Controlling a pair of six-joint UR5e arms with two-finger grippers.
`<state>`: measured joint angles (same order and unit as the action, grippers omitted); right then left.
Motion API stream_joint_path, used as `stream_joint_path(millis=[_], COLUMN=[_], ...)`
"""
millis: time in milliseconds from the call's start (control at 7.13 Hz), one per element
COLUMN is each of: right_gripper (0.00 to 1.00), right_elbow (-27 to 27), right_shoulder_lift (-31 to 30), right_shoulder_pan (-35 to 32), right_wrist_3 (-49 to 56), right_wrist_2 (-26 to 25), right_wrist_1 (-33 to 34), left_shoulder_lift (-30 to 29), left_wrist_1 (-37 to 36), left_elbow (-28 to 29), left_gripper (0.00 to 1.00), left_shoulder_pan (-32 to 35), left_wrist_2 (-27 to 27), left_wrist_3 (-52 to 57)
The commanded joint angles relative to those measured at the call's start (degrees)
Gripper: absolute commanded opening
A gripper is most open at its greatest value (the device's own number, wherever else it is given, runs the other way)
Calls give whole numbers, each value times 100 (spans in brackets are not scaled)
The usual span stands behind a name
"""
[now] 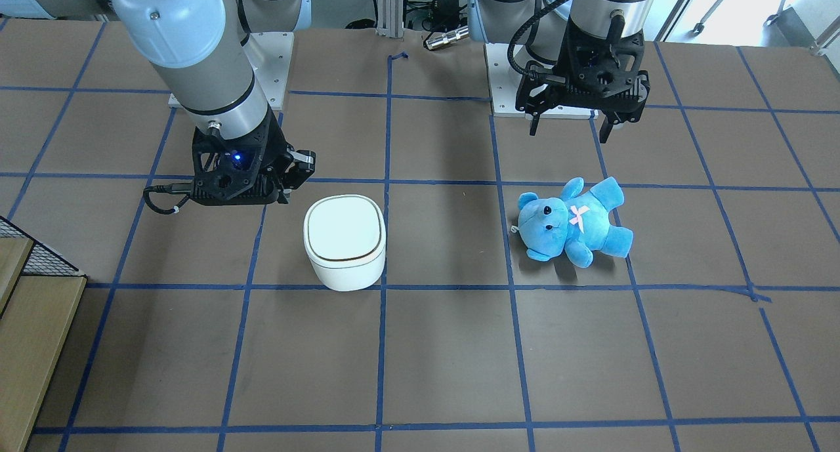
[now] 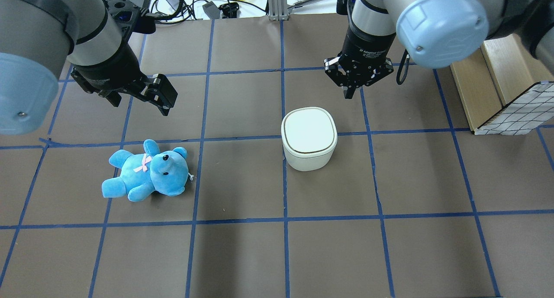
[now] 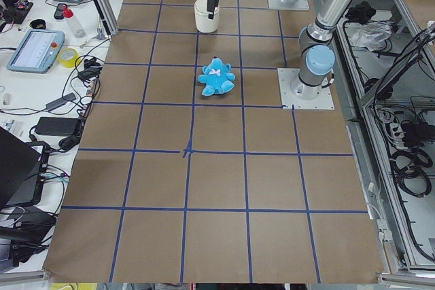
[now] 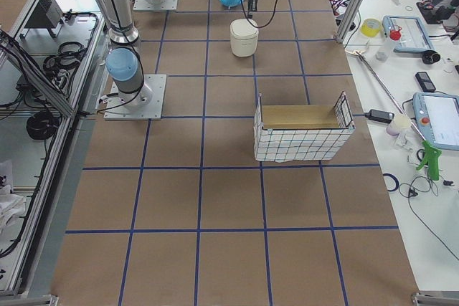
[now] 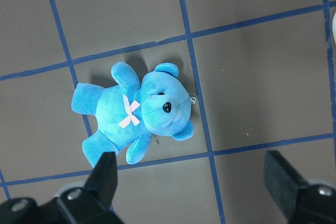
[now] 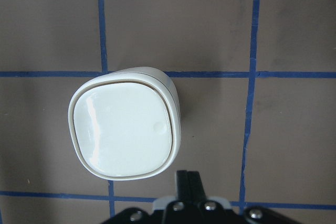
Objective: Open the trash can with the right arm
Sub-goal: 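Move the right gripper toward the white trash can and lower it, then press the right gripper down on the trash can lid's back edge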
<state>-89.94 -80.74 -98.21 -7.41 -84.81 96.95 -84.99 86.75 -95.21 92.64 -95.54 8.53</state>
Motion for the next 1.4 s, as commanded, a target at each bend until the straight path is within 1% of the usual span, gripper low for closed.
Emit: stream_joint_path(millis=[0,701,841,1262], right_gripper=[0,0,0,0], right_elbow=[-286,-383,-479,-770], right_shoulder_lift=[101,400,436,436], right_shoulder_pan=[-13,-137,-137,-137], right_wrist_3=[-32,-32,-49,3], right_wrist_2=[8,8,17,17], right_wrist_1=[368,641,833,1045], left_shoulder_lift=[0,0,0,0], left_wrist_1=[0,0,0,0], left_elbow=[-6,3,-6,-6], left_gripper=[100,100,100,100], left_shoulder_pan=[0,0,0,0], left_wrist_2=[0,0,0,0], left_wrist_3=[0,0,0,0])
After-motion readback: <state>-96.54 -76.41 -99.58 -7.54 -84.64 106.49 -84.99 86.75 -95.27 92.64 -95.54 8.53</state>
